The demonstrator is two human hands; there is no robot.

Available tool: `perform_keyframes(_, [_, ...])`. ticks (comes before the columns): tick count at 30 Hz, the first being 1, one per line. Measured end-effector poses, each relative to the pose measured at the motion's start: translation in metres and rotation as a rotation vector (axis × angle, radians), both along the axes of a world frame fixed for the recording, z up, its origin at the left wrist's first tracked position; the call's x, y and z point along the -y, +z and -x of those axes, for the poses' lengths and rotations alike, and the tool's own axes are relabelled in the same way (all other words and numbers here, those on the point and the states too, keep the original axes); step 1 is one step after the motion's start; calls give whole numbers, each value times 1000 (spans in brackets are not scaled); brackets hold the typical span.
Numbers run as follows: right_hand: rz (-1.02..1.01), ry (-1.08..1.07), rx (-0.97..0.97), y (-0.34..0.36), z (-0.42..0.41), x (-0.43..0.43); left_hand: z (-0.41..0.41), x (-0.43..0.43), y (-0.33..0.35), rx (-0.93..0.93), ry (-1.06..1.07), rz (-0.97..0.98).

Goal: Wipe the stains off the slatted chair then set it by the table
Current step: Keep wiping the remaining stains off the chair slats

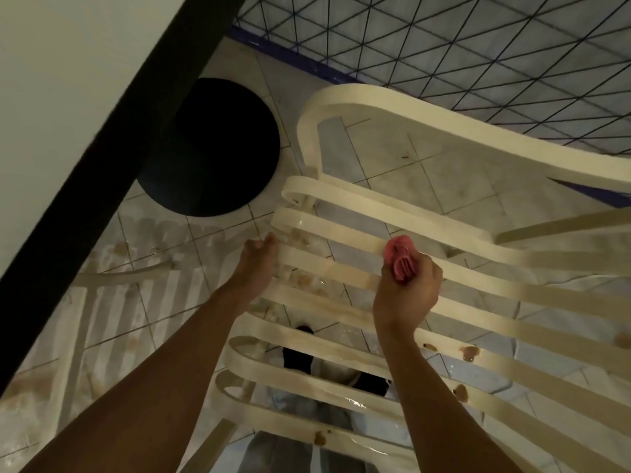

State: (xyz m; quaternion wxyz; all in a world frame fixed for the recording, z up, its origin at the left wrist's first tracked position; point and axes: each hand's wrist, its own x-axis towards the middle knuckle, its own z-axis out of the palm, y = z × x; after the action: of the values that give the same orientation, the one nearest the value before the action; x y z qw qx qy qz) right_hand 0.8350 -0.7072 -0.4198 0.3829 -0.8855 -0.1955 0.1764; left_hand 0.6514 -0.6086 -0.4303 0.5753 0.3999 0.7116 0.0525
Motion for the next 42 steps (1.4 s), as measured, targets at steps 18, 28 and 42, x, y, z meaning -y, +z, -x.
perform_keyframes(18, [61,553,-177,12,63,-57,-7,3,0,-67,-49,-53])
perform_keyframes(28, [-1,277,-325,28,-22,22,-63,22,22,-237,-584,-627])
perform_keyframes(42, [502,471,45,75,-154,138,-112,49,-8,-409,-1341,-650])
